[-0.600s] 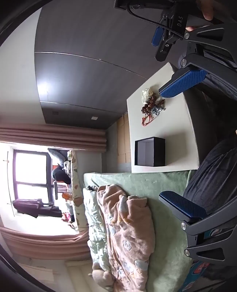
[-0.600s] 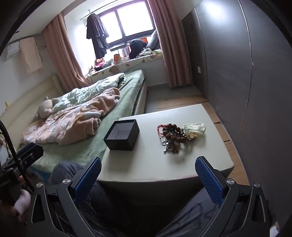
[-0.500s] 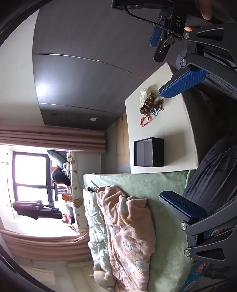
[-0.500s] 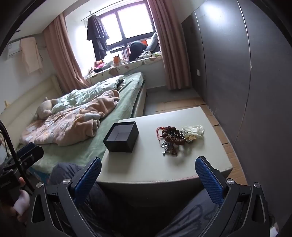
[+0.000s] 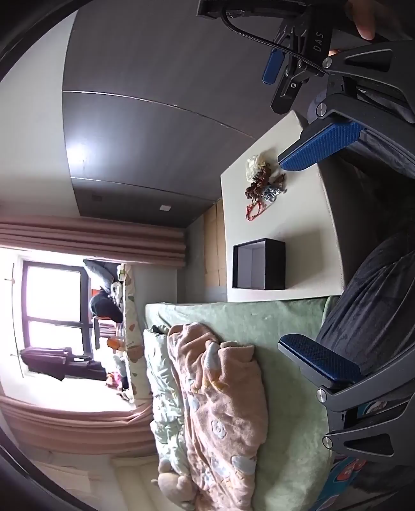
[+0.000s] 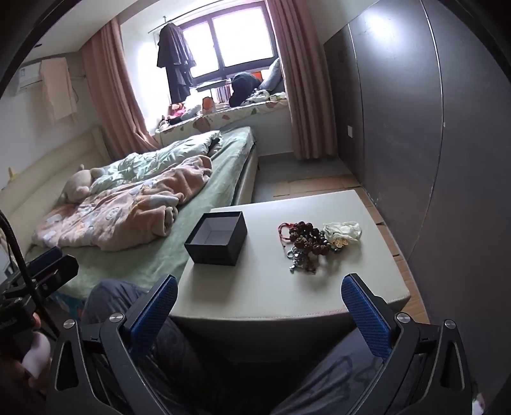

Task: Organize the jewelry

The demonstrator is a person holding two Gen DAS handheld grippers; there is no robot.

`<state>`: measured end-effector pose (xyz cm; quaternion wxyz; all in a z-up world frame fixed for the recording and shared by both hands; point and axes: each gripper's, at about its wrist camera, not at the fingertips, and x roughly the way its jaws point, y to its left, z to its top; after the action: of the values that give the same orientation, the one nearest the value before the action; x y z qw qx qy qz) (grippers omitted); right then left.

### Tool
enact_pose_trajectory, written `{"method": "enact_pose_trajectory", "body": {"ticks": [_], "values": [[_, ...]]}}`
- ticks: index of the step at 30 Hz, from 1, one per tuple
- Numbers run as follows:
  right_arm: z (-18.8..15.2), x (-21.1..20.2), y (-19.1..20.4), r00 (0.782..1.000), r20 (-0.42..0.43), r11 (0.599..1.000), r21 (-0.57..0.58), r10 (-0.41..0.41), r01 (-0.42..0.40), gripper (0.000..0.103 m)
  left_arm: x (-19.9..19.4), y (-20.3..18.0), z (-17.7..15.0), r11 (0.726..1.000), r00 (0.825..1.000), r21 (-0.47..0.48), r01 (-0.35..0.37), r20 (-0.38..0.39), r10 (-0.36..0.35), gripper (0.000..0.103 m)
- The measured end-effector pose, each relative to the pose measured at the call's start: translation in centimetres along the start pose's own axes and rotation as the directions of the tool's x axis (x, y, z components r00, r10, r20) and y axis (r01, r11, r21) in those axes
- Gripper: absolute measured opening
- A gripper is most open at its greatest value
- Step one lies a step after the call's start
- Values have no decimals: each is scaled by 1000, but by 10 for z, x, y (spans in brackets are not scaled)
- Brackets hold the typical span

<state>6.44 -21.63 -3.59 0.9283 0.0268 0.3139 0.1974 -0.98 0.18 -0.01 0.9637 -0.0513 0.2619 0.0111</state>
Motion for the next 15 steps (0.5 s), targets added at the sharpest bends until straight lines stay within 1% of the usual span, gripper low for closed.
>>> {"method": "enact_pose_trajectory", "body": {"ticks": [6,15], "values": [[0,-1,-1,1000,9,1000,4,-3,3,103,-2,4,-1,1000,1000,3,2,-6,-2,102],[-1,-5,3,999,18,1000,-7,-28,28,103,-2,7,-3,1000,1000,-6,6,-7,-6,102]]}}
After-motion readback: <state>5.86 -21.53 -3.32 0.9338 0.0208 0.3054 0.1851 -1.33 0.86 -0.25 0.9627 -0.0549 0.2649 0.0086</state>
